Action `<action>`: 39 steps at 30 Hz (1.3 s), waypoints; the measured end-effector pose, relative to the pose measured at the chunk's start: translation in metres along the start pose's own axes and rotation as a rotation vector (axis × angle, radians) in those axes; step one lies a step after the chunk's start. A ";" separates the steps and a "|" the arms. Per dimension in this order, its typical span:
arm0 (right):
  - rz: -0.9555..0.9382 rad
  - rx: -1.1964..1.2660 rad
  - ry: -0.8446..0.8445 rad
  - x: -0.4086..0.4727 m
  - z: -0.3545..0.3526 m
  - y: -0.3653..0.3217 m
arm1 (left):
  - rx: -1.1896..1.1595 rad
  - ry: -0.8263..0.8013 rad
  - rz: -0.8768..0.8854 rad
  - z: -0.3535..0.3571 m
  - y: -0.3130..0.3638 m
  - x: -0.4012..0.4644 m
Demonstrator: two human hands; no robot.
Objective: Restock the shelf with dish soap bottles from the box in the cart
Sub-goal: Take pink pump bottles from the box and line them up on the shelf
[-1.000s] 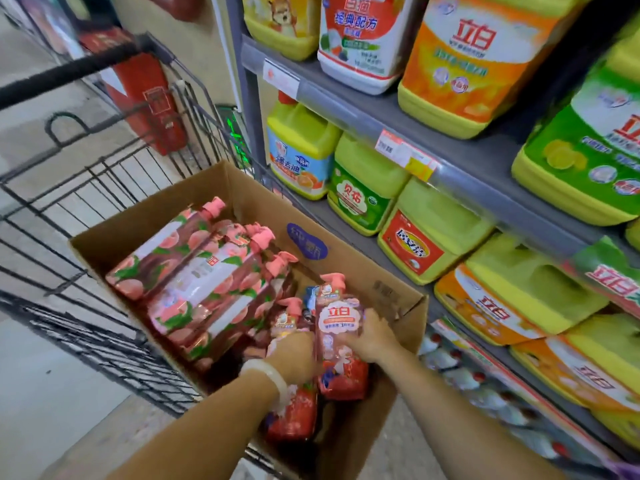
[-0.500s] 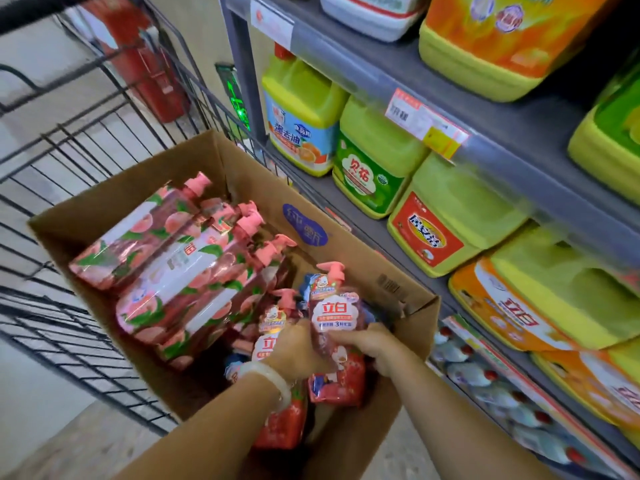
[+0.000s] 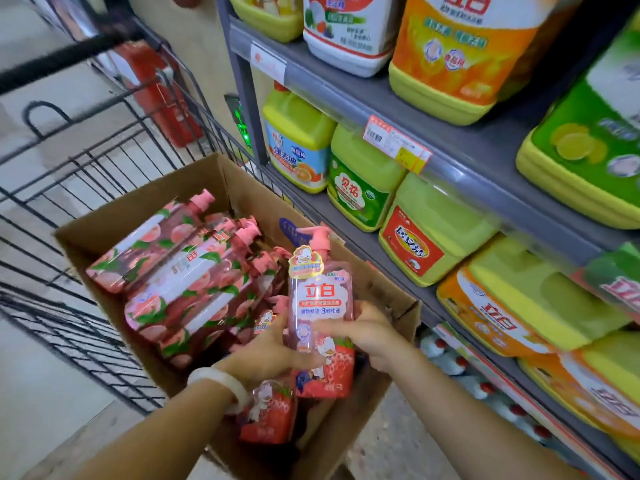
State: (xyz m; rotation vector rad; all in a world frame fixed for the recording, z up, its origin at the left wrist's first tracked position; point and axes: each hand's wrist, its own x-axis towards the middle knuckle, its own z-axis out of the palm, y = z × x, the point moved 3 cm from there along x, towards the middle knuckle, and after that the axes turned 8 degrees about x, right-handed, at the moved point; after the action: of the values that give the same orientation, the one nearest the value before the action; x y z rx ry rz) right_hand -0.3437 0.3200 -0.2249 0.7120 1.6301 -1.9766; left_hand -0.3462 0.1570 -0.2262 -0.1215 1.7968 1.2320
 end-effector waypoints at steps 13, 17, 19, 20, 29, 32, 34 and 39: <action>-0.559 0.073 0.118 -0.183 0.021 -0.095 | 0.226 -0.087 0.618 0.001 0.123 -0.126; -0.609 0.098 0.272 -0.255 0.005 -0.091 | 0.367 -0.188 0.694 0.039 0.148 -0.168; -0.618 0.116 0.349 -0.293 -0.007 -0.085 | 0.427 -0.233 0.717 0.066 0.159 -0.190; -0.630 0.133 0.385 -0.312 -0.014 -0.081 | 0.459 -0.266 0.730 0.082 0.164 -0.201; -0.791 0.201 0.695 -0.507 -0.100 -0.023 | 0.605 -0.494 0.886 0.271 0.190 -0.298; -0.787 0.184 0.806 -0.583 -0.140 0.010 | 0.602 -0.594 0.914 0.355 0.187 -0.329; -0.781 0.192 0.869 -0.632 -0.170 0.035 | 0.591 -0.659 0.941 0.413 0.181 -0.351; -0.820 0.213 0.960 -0.743 -0.227 0.098 | 0.570 -0.790 1.026 0.549 0.159 -0.397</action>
State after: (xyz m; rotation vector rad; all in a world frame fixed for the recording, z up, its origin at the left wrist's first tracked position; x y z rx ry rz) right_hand 0.2986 0.5525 0.1580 1.3854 2.5861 -2.5914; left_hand 0.1374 0.5072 0.1311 1.5468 1.3765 1.0787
